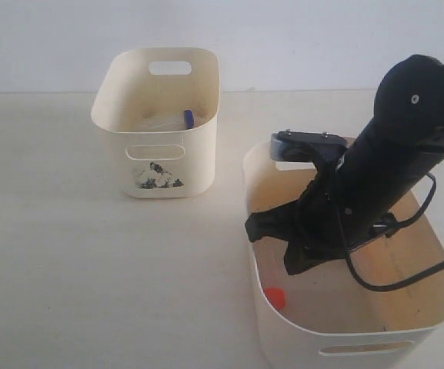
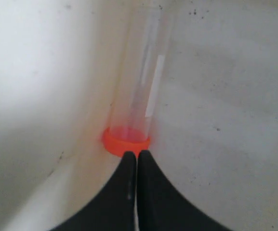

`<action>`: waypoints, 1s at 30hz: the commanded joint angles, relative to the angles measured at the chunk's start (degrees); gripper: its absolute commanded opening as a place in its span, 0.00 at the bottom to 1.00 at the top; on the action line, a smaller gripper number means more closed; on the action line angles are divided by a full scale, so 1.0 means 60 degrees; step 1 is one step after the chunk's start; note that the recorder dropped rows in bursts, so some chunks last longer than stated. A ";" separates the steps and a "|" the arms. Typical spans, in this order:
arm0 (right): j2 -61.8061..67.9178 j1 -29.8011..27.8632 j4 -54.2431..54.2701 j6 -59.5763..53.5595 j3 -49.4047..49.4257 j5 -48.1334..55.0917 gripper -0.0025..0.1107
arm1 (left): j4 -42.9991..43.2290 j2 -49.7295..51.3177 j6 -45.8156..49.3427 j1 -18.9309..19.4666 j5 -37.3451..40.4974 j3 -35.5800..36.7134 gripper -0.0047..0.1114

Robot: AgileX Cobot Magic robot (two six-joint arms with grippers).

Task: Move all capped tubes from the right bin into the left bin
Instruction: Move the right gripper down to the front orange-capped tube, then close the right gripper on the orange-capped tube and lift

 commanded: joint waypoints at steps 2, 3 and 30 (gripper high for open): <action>-0.0005 -0.0192 0.0212 -0.0747 -0.0055 0.0012 0.02 | 0.0018 -0.0031 -0.0080 0.0011 -0.0013 -0.0026 0.08; 0.0015 -0.0366 0.0485 -0.1113 -0.0055 0.0031 0.02 | 0.0018 -0.0031 -0.0080 0.0011 -0.0013 -0.0026 0.08; 0.0863 -0.1133 0.1773 -0.2959 -0.0055 -0.0084 0.43 | 0.0018 -0.0031 -0.0080 0.0011 -0.0013 -0.0026 0.08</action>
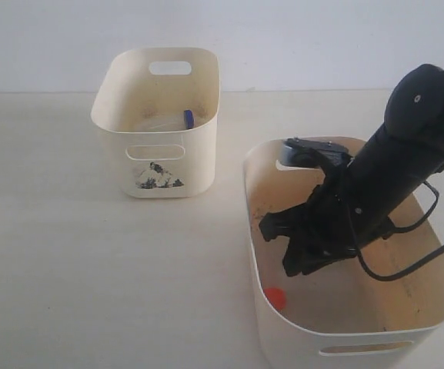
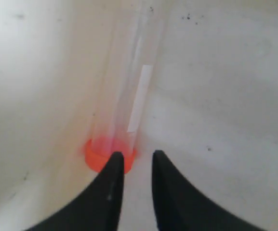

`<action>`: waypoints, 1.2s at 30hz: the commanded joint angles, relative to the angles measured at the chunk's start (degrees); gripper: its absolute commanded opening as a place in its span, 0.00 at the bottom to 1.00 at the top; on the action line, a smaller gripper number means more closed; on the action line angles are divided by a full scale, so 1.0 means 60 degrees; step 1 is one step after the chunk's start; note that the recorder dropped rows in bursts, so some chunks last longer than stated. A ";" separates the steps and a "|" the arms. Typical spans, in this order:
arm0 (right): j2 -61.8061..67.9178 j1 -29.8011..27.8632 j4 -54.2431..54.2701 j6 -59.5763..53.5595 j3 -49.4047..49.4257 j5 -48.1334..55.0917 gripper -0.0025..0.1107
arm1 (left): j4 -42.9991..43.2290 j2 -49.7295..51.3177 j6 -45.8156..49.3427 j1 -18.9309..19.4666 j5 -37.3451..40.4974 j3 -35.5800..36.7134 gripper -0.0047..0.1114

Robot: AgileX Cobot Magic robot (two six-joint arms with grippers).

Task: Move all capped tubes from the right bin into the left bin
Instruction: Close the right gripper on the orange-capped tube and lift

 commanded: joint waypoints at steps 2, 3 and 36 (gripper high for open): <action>-0.0009 -0.0074 0.0125 0.0055 -0.0033 -0.0385 0.64 | 0.0018 -0.0031 -0.0080 0.0011 -0.0013 -0.0026 0.08; -0.0009 -0.0074 0.0125 0.0185 -0.0033 -0.0406 0.73 | 0.0018 -0.0031 -0.0080 0.0011 -0.0013 -0.0026 0.08; 0.1271 0.0630 0.0060 0.0933 -0.0033 -0.1595 0.87 | 0.0018 -0.0031 -0.0080 0.0011 -0.0013 -0.0026 0.08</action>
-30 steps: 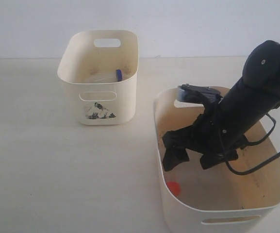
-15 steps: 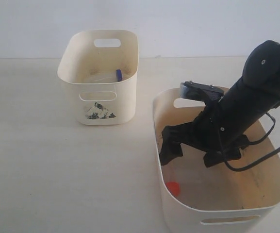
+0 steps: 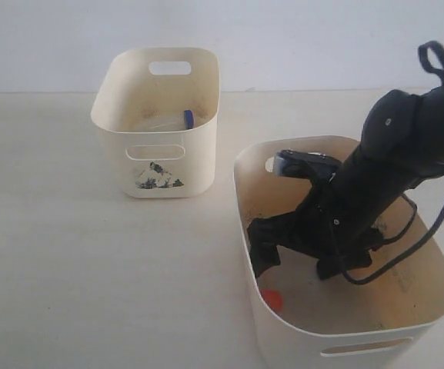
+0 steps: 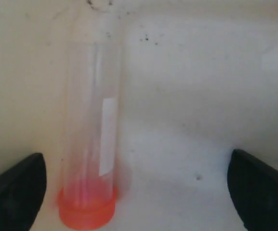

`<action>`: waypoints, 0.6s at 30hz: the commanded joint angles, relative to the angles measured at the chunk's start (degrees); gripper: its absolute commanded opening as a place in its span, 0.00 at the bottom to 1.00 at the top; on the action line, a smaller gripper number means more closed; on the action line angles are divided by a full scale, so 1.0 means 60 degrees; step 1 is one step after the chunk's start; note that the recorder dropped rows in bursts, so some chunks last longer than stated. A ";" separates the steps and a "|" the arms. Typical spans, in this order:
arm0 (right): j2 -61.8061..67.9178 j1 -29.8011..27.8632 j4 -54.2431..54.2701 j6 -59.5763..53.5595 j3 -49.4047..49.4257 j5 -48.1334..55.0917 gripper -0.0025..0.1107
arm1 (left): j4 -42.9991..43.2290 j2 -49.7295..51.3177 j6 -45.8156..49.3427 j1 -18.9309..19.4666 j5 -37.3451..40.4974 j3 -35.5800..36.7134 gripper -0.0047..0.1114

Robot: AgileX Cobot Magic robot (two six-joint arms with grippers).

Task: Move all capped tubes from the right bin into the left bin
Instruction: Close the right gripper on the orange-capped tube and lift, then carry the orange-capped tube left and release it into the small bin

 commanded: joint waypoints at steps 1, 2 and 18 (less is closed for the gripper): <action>0.0538 0.0359 -0.0022 -0.0036 -0.0027 -0.0548 0.86 | 0.0018 -0.0031 -0.0080 0.0011 -0.0013 -0.0026 0.08; 0.0635 0.0398 -0.0022 -0.0036 -0.0027 -0.0549 0.85 | 0.0018 -0.0031 -0.0080 0.0011 -0.0013 -0.0026 0.08; 0.0188 0.0419 -0.0347 0.0797 -0.0759 0.0499 0.03 | 0.0018 -0.0031 -0.0080 0.0011 -0.0013 -0.0026 0.08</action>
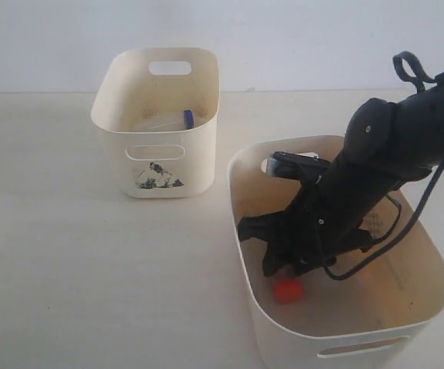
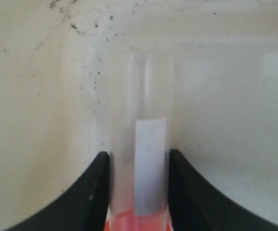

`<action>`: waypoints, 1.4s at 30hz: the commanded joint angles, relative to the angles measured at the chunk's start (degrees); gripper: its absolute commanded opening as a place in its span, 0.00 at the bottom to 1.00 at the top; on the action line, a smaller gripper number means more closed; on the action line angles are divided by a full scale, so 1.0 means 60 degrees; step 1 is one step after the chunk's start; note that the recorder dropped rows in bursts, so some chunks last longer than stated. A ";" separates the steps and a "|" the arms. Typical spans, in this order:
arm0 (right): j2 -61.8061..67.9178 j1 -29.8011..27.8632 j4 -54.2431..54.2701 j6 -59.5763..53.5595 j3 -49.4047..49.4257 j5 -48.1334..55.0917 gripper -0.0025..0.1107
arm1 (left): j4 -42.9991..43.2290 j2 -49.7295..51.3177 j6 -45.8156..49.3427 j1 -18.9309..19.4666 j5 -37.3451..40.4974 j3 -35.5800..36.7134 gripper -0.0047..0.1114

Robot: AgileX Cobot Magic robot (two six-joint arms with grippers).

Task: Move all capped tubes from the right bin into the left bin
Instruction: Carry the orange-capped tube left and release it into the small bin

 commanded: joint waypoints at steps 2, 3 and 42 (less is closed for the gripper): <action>-0.0633 0.0098 -0.0423 0.0015 -0.0880 0.1340 0.03 | 0.0018 -0.0031 -0.0080 0.0011 -0.0013 -0.0026 0.08; -0.0834 0.0098 -0.0524 0.0015 -0.1097 0.1536 0.03 | 0.0018 -0.0031 -0.0080 0.0011 -0.0013 -0.0026 0.08; -0.0140 0.1693 -0.0094 -0.3185 -0.4618 -0.5715 0.50 | 0.0018 -0.0031 -0.0080 0.0011 -0.0013 -0.0026 0.08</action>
